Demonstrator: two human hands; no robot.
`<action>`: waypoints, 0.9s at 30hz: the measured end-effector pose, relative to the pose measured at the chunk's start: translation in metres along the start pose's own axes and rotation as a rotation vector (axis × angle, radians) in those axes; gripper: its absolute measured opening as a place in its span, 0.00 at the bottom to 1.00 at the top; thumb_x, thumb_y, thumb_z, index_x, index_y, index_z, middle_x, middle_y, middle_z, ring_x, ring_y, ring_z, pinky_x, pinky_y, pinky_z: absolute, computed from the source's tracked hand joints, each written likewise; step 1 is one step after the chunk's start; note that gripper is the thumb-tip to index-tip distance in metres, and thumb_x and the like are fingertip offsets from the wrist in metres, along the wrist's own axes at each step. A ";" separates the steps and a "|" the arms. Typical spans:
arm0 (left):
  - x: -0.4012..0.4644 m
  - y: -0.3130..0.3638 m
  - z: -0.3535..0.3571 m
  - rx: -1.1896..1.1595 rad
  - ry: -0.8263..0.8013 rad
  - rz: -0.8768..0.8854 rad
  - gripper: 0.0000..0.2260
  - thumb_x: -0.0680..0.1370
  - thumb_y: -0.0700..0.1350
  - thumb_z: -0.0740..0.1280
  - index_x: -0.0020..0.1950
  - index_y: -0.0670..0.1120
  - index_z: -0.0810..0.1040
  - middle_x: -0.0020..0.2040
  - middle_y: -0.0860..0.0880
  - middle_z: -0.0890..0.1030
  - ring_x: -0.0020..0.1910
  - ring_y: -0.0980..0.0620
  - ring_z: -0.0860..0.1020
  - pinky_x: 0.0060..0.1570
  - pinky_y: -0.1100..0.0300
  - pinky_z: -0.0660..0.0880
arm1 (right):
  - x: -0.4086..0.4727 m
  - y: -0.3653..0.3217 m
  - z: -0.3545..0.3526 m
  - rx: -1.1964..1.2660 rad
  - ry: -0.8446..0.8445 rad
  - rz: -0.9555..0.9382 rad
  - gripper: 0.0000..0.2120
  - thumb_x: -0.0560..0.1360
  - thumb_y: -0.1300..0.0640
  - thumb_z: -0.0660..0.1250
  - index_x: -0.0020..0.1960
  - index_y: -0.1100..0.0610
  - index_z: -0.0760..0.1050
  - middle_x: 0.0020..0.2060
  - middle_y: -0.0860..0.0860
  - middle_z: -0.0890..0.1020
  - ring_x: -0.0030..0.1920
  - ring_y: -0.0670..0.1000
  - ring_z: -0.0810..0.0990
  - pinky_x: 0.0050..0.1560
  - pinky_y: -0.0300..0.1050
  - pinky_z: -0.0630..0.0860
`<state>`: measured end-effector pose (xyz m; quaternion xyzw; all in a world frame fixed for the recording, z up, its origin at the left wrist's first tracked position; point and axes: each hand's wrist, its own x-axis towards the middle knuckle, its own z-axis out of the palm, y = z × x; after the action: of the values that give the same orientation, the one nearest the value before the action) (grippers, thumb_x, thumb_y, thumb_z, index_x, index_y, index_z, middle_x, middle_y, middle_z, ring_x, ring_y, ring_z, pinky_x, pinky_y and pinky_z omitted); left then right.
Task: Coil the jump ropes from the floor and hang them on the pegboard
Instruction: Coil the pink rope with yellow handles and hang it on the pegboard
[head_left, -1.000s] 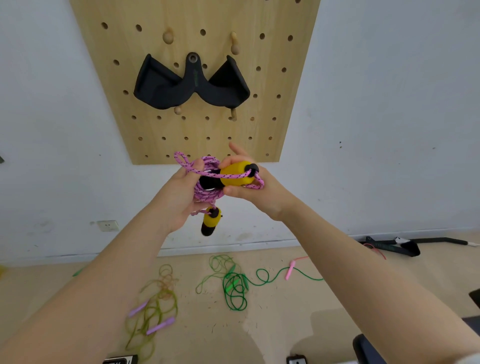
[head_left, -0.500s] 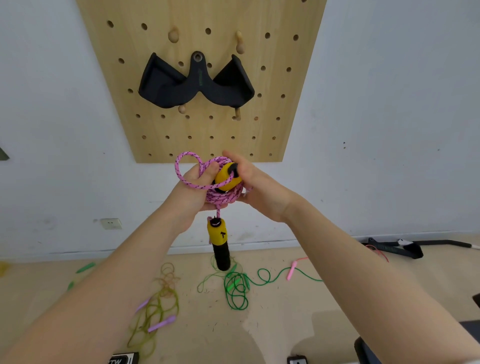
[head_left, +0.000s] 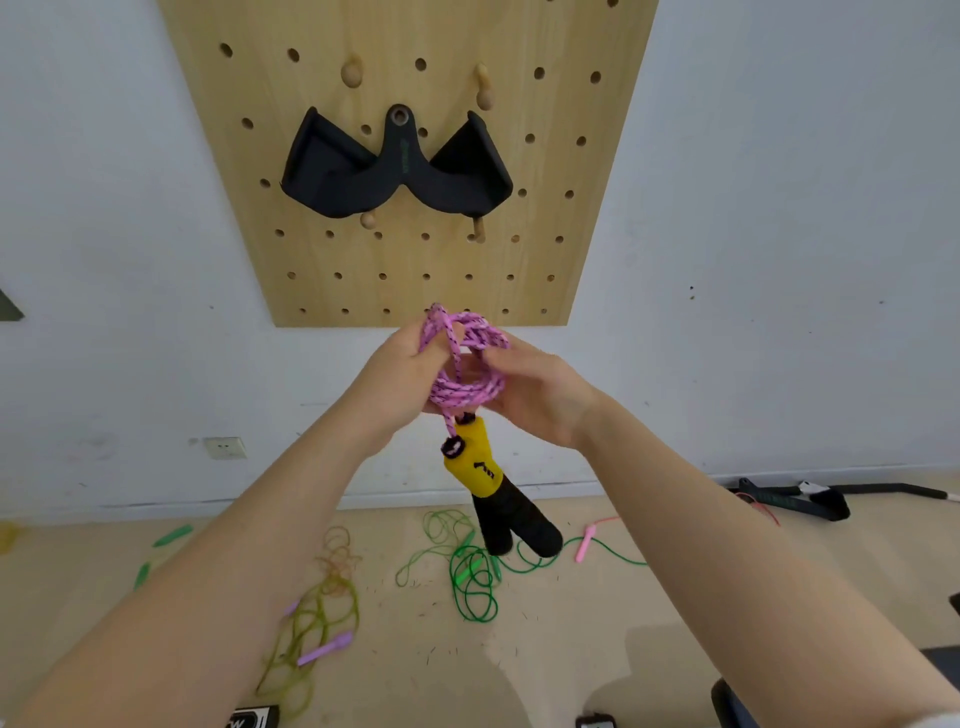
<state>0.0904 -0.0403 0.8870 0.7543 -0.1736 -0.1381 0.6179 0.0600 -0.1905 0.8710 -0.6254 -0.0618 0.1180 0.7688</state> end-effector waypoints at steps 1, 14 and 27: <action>0.002 0.002 -0.004 0.013 0.009 -0.002 0.11 0.81 0.53 0.56 0.58 0.52 0.75 0.51 0.48 0.81 0.45 0.52 0.82 0.38 0.59 0.80 | -0.002 0.000 -0.003 0.028 -0.074 0.015 0.29 0.68 0.47 0.71 0.65 0.57 0.70 0.56 0.55 0.79 0.59 0.57 0.76 0.67 0.54 0.68; 0.016 0.027 -0.012 0.159 -0.126 0.053 0.11 0.80 0.53 0.57 0.57 0.50 0.72 0.43 0.50 0.74 0.34 0.56 0.81 0.42 0.57 0.81 | 0.007 -0.019 -0.006 -0.243 0.214 -0.066 0.09 0.68 0.58 0.68 0.47 0.60 0.75 0.34 0.55 0.70 0.36 0.53 0.65 0.38 0.46 0.61; 0.082 0.063 0.021 0.098 -0.354 0.056 0.06 0.81 0.48 0.59 0.55 0.55 0.73 0.46 0.51 0.82 0.41 0.56 0.83 0.39 0.65 0.78 | 0.018 -0.079 -0.053 -0.706 0.417 -0.251 0.07 0.77 0.62 0.61 0.55 0.55 0.72 0.37 0.48 0.76 0.36 0.47 0.75 0.38 0.38 0.73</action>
<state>0.1499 -0.1054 0.9456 0.7423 -0.3073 -0.2427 0.5438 0.0988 -0.2509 0.9361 -0.8483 -0.0173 -0.1337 0.5121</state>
